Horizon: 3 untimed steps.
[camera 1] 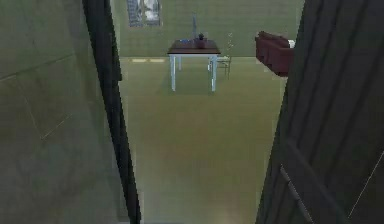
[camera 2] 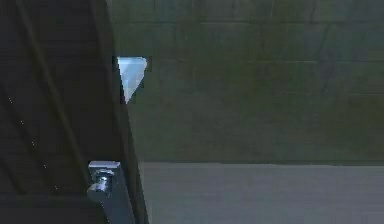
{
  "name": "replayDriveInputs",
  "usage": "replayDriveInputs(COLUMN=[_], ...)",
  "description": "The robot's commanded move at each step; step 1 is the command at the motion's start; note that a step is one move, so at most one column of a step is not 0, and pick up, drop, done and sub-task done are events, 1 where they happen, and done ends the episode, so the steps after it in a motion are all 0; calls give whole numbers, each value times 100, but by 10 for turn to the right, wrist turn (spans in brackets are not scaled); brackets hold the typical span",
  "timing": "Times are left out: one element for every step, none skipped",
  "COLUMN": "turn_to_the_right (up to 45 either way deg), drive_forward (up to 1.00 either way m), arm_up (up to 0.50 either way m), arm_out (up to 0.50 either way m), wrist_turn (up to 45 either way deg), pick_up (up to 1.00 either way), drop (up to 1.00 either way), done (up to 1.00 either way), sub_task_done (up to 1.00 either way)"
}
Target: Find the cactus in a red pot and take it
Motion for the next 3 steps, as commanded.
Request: replayDriveInputs(turn_to_the_right=[-270,0,360], drive_forward=[0,45,0], arm_up=[0,0,0], arm_out=[0,0,0], wrist_turn=[0,0,0], pick_up=[0,0,0], drop=[0,0,0], done=[0,0,0], sub_task_done=[0,0,0])
